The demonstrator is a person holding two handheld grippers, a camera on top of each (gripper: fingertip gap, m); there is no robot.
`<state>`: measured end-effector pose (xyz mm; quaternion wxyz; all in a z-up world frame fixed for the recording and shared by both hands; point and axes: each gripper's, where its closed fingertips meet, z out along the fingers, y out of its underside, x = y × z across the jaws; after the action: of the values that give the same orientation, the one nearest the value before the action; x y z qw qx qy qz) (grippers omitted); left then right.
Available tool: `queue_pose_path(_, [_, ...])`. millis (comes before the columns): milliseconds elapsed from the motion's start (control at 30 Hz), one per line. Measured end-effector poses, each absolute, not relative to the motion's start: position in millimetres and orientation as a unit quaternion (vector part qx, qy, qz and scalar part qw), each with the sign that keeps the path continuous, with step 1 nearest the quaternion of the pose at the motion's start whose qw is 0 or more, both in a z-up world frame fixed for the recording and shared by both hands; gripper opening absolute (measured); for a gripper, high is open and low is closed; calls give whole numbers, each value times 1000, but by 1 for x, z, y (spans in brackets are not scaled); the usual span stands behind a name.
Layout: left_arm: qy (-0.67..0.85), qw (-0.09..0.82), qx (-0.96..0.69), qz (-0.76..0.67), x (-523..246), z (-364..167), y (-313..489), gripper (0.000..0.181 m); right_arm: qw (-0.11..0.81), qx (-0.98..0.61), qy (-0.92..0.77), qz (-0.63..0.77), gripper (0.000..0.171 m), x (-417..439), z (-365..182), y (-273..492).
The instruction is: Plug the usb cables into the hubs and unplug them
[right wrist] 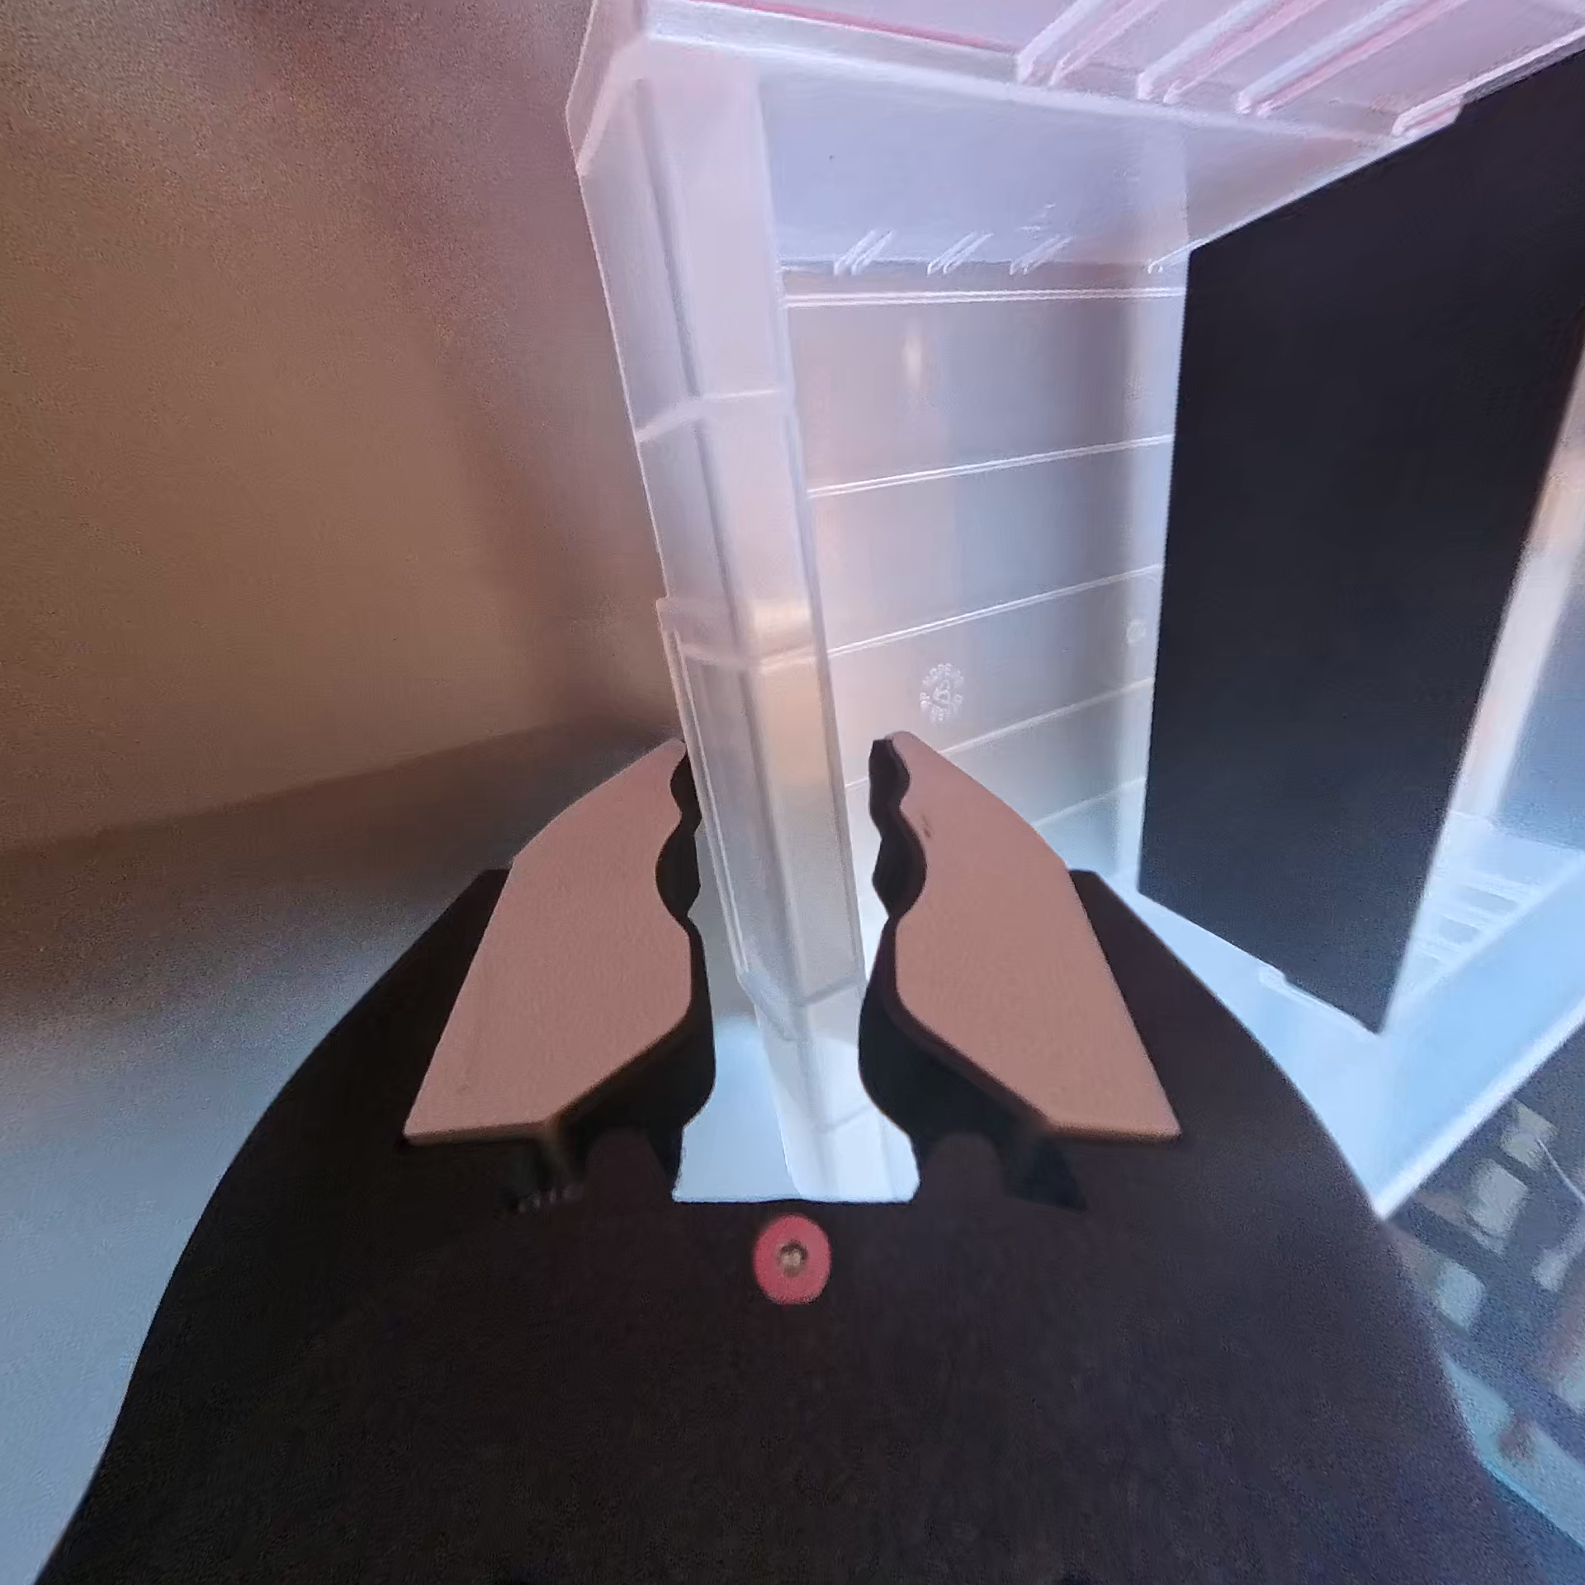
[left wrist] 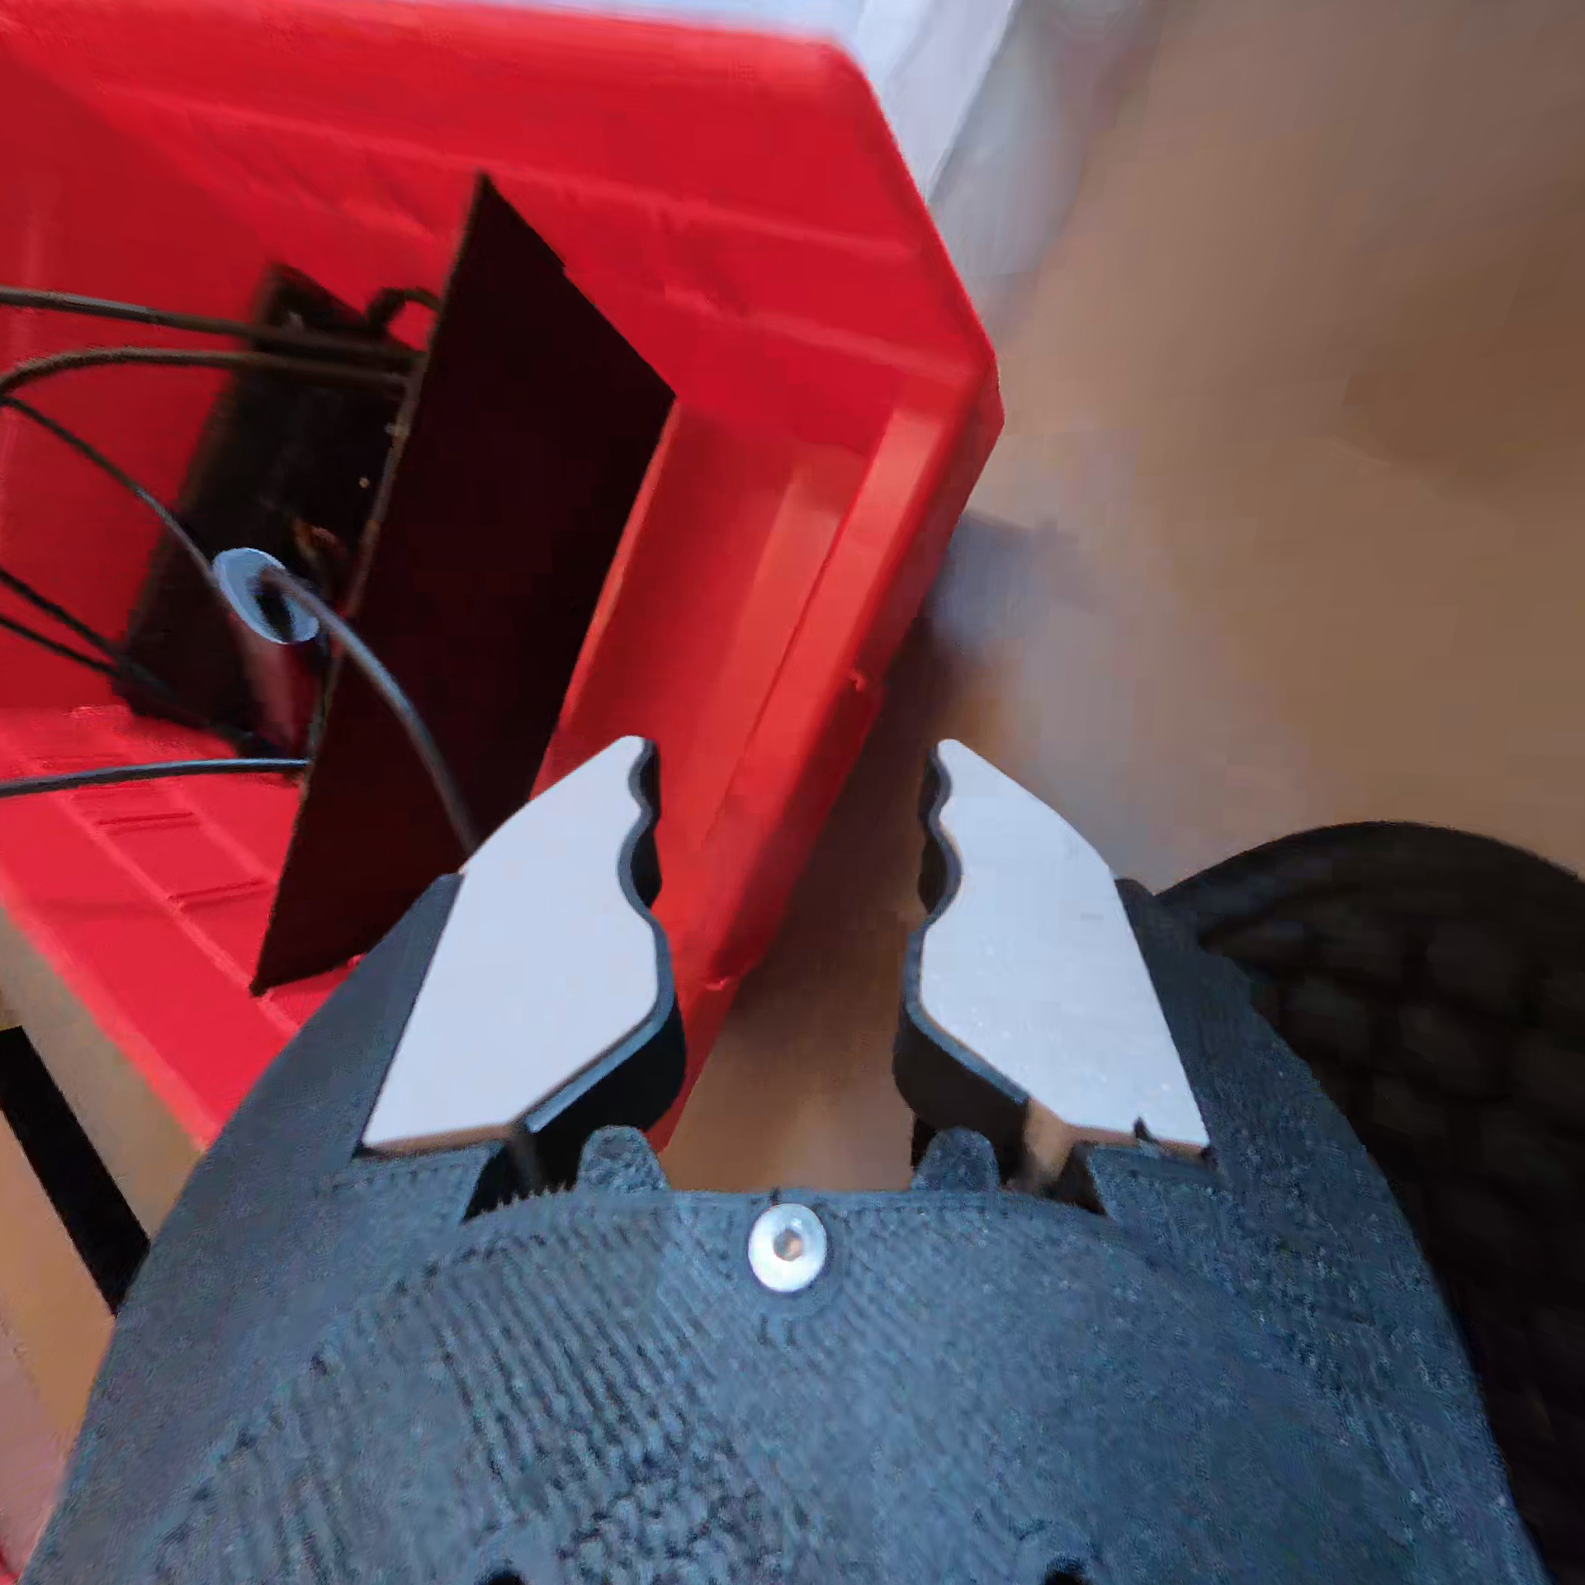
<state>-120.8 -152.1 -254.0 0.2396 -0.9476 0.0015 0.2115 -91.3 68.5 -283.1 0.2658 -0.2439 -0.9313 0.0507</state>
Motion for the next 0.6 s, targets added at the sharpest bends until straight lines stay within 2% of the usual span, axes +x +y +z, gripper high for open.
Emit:
queue_pose_path(33, [6,225,-952,206,-123,-262,-154,56,279,-246,-928,28,38,-74,-282,79])
queue_pose_path(100, [18,202,-955,216,-131,-272,-159,53,303,-263,-916,-5,34,-35,-280,103])
queue_pose_path(167, [37,182,-953,241,-139,-279,-164,44,296,-286,-911,-2,36,9,-282,126])
queue_pose_path(333, [82,175,-942,275,-141,-282,-159,39,280,-347,-895,-23,39,82,-279,185])
queue_pose_path(433, [105,180,-934,292,-141,-282,-151,35,281,-382,-879,-46,39,85,-282,217])
queue_pose_path(600, [115,215,-932,269,-148,-284,-135,32,320,-375,-866,-84,34,34,-281,271])
